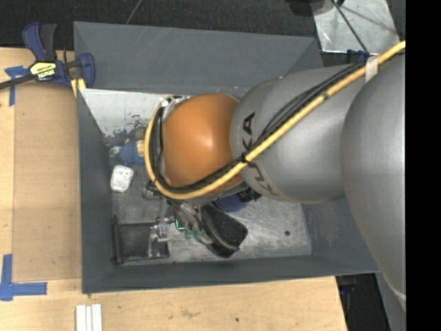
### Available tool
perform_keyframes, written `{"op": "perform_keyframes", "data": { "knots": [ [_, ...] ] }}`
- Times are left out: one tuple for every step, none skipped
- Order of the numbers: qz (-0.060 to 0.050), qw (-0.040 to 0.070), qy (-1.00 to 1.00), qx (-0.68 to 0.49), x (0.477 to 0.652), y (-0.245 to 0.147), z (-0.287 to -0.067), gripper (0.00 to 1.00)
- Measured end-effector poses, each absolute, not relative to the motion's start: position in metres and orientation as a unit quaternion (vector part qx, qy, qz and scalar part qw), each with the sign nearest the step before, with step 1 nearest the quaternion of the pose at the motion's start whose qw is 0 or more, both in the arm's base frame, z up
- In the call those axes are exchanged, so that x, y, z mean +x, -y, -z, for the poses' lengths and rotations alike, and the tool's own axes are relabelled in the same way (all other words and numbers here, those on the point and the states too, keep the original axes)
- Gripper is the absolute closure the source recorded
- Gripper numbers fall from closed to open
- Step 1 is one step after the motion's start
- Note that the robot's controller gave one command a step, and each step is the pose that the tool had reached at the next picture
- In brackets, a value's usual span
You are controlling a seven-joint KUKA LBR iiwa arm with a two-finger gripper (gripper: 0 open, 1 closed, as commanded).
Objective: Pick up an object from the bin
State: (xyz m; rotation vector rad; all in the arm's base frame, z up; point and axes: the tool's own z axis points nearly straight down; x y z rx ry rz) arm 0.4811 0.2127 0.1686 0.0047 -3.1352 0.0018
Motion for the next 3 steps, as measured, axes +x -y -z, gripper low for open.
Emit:
{"op": "perform_keyframes", "data": {
  "knots": [
    [0.0,0.001,0.976,0.217,0.495,-0.2,-0.079,0.0],
    [0.0,-0.001,0.976,0.216,0.497,-0.2,-0.082,1.0],
    [0.0,-0.006,0.959,0.282,0.507,-0.168,-0.231,1.0]
  ]
}}
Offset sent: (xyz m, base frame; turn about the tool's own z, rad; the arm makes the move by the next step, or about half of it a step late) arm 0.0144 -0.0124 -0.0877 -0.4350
